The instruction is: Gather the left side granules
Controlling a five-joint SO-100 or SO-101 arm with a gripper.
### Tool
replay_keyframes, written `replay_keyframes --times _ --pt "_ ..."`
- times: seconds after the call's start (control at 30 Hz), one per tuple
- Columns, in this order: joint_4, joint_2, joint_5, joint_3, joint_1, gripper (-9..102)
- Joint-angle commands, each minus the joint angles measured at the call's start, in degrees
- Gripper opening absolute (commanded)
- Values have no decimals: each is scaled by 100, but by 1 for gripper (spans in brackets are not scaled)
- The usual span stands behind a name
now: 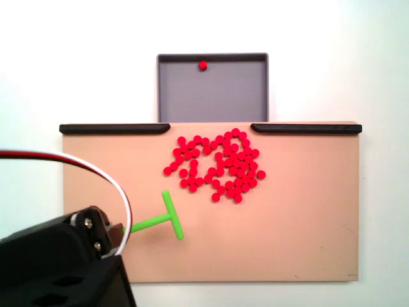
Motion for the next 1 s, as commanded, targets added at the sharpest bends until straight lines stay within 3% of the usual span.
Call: replay_keyframes --times 0.0,0.97 --pt "9 -26 158 -290 -105 0" --pt "18 -1441 1187 -1907 -185 0"
